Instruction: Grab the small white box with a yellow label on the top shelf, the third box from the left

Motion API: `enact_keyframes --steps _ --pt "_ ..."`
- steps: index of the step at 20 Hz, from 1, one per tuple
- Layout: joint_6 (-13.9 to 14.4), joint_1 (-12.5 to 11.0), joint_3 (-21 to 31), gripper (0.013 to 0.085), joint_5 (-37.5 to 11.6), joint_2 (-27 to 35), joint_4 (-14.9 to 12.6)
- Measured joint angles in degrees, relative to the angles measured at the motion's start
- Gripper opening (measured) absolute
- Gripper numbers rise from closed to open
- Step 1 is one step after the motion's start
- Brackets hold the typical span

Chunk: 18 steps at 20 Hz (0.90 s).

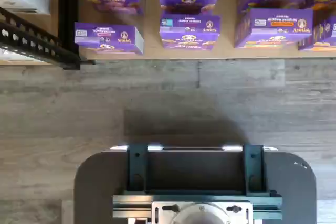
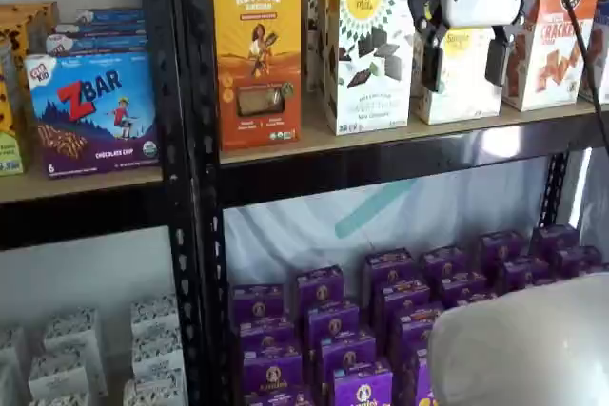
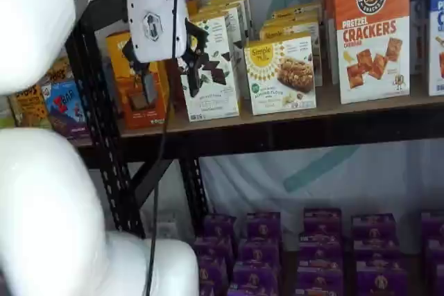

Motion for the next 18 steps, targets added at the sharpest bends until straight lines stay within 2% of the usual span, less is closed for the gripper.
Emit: enact_keyframes --steps 1,2,4,8,11,16,18 --pt "-0.66 -1.2 0.22 0.085 -0.27 -0.21 1.37" --pt "-1.96 -3.81 0.7 0.085 -0.9 -0.7 4.09" --pt "-2.73 -4.97 0.92 0.085 -1.3 -0.95 5.52" --pt "-2.77 -4.42 1.04 0.085 -1.83 -1.04 4.39" --pt "-2.36 -2.82 1.52 0.085 -3.28 -1.39 1.55" --pt "-5.07 -5.05 2.35 0.085 -6.2 -1.42 0.01" --pt "-8.09 -8.1 2.73 0.085 -8.37 -0.86 0.01"
